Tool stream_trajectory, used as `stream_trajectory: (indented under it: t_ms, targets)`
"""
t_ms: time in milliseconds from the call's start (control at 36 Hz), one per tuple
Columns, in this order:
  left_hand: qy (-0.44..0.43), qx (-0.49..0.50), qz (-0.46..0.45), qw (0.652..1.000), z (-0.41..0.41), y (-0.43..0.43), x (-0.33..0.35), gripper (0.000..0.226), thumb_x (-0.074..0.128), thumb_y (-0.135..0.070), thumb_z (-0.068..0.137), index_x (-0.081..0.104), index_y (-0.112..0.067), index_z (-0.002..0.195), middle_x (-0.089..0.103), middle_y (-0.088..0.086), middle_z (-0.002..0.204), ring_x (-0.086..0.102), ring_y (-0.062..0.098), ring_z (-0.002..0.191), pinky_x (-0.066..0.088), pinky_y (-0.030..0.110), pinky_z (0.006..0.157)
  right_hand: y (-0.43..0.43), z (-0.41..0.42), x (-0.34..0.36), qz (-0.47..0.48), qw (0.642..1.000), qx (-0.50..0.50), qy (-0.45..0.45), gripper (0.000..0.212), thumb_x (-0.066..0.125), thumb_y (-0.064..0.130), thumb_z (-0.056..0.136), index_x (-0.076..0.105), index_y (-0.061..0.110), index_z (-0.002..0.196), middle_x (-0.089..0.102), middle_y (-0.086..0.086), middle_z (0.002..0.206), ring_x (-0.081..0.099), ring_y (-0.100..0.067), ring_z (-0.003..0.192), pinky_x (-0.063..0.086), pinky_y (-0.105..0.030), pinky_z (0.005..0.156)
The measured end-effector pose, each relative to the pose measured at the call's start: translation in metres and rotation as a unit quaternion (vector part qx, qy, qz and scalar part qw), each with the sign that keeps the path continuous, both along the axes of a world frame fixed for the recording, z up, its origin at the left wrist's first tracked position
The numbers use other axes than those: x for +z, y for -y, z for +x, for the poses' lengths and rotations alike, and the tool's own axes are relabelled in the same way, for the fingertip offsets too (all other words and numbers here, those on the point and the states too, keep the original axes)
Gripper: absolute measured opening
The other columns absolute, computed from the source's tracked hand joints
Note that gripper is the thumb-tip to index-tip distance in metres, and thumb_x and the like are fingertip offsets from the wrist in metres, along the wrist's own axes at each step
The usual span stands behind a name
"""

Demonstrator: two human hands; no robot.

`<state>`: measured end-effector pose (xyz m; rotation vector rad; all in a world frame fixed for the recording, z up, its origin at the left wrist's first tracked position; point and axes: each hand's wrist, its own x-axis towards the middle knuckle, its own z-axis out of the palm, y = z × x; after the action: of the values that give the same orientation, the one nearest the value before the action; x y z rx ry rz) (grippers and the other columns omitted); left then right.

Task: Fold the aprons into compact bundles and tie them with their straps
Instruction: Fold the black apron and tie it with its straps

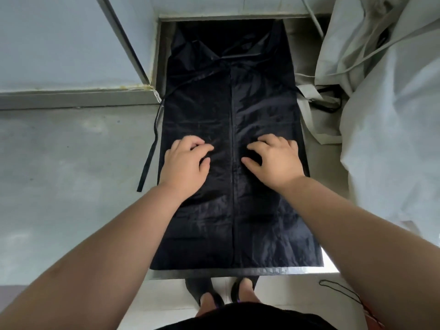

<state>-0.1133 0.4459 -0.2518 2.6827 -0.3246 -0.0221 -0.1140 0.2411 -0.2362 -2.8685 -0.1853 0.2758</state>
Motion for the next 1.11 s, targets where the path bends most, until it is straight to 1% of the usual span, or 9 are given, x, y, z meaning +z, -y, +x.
stream_trajectory:
  t_ms: [167, 306, 389, 472, 694, 778, 861, 1000, 1111]
  targets:
    - [-0.01, -0.05, 0.043, 0.998, -0.065, -0.007, 0.002, 0.032, 0.063, -0.023, 0.088, 0.065, -0.018, 0.119, 0.058, 0.003, 0.119, 0.053, 0.027, 0.106, 0.041, 0.041, 0.087, -0.013, -0.056, 0.005, 0.005, 0.999, 0.017, -0.047, 0.04, 0.047, 0.04, 0.095, 0.057, 0.02, 0.129, 0.046, -0.005, 0.137, 0.049, -0.029, 0.119, 0.035, -0.037, 0.099]
    - [-0.036, -0.073, 0.061, 0.995, -0.101, -0.015, 0.004, 0.038, 0.065, -0.027, 0.088, 0.062, -0.017, 0.124, 0.054, 0.009, 0.13, 0.051, 0.033, 0.116, 0.043, 0.048, 0.092, -0.018, -0.098, 0.007, -0.01, 0.997, 0.036, -0.072, 0.046, 0.044, 0.044, 0.096, 0.046, 0.026, 0.138, 0.031, -0.005, 0.149, 0.034, -0.026, 0.133, 0.02, -0.036, 0.107]
    - [-0.096, -0.117, 0.105, 0.983, -0.122, -0.013, 0.002, 0.051, 0.043, -0.036, 0.098, 0.031, -0.024, 0.147, 0.018, 0.005, 0.157, 0.015, 0.028, 0.143, 0.015, 0.048, 0.116, -0.019, -0.121, 0.003, -0.01, 0.996, 0.038, -0.079, 0.049, 0.043, 0.043, 0.096, 0.041, 0.024, 0.142, 0.026, -0.01, 0.152, 0.028, -0.028, 0.138, 0.012, -0.037, 0.114]
    - [-0.155, -0.123, 0.151, 0.969, -0.133, -0.009, -0.005, 0.056, 0.019, -0.041, 0.102, -0.006, -0.028, 0.15, -0.023, -0.001, 0.156, -0.023, 0.018, 0.142, -0.013, 0.041, 0.114, -0.027, -0.139, -0.004, -0.025, 0.996, 0.023, -0.079, 0.053, 0.027, 0.046, 0.098, 0.037, 0.023, 0.144, 0.025, -0.017, 0.153, 0.028, -0.034, 0.138, 0.006, -0.04, 0.117]
    - [-0.104, -0.098, 0.076, 0.987, -0.142, -0.027, 0.001, 0.065, 0.011, -0.054, 0.091, 0.023, -0.027, 0.149, 0.0, -0.002, 0.159, -0.009, 0.021, 0.146, -0.006, 0.049, 0.117, -0.022, -0.149, 0.008, -0.019, 0.997, 0.019, -0.067, 0.046, 0.043, 0.043, 0.096, 0.045, 0.025, 0.139, 0.034, -0.008, 0.149, 0.034, -0.028, 0.134, 0.018, -0.039, 0.11]
    - [-0.162, -0.121, 0.167, 0.965, -0.156, -0.037, -0.003, 0.08, 0.003, -0.073, 0.078, -0.009, -0.036, 0.148, -0.027, -0.006, 0.154, -0.028, 0.022, 0.14, -0.015, 0.05, 0.112, -0.014, -0.158, 0.011, -0.057, 0.992, 0.038, -0.104, 0.06, 0.042, 0.058, 0.091, 0.032, 0.033, 0.145, 0.022, -0.005, 0.154, 0.026, -0.025, 0.138, 0.015, -0.04, 0.111]
    - [-0.181, -0.154, 0.207, 0.949, -0.161, -0.039, -0.003, 0.093, 0.028, -0.079, 0.078, -0.029, -0.039, 0.14, -0.045, -0.003, 0.143, -0.038, 0.026, 0.135, -0.018, 0.049, 0.111, -0.012, -0.163, 0.011, -0.088, 0.984, 0.062, -0.142, 0.079, 0.039, 0.072, 0.083, 0.013, 0.037, 0.149, 0.004, -0.004, 0.158, 0.013, -0.025, 0.143, 0.007, -0.042, 0.114]
    - [-0.129, -0.105, 0.2, 0.966, -0.17, -0.049, 0.0, 0.089, 0.048, -0.06, 0.086, -0.012, -0.037, 0.147, -0.028, 0.006, 0.154, -0.025, 0.03, 0.141, 0.002, 0.046, 0.117, -0.014, -0.164, 0.015, -0.119, 0.974, 0.076, -0.18, 0.095, 0.041, 0.08, 0.075, 0.001, 0.037, 0.15, -0.004, -0.003, 0.158, 0.007, -0.028, 0.144, 0.006, -0.043, 0.116]
    - [-0.059, -0.055, 0.144, 0.986, -0.186, -0.06, -0.006, 0.077, 0.071, -0.048, 0.076, 0.044, -0.014, 0.14, 0.037, 0.014, 0.146, 0.034, 0.036, 0.135, 0.04, 0.049, 0.103, -0.035, -0.15, 0.028, -0.099, 0.982, 0.05, -0.154, 0.074, 0.036, 0.072, 0.085, 0.029, 0.03, 0.146, 0.023, -0.005, 0.152, 0.024, -0.028, 0.139, 0.016, -0.043, 0.112]
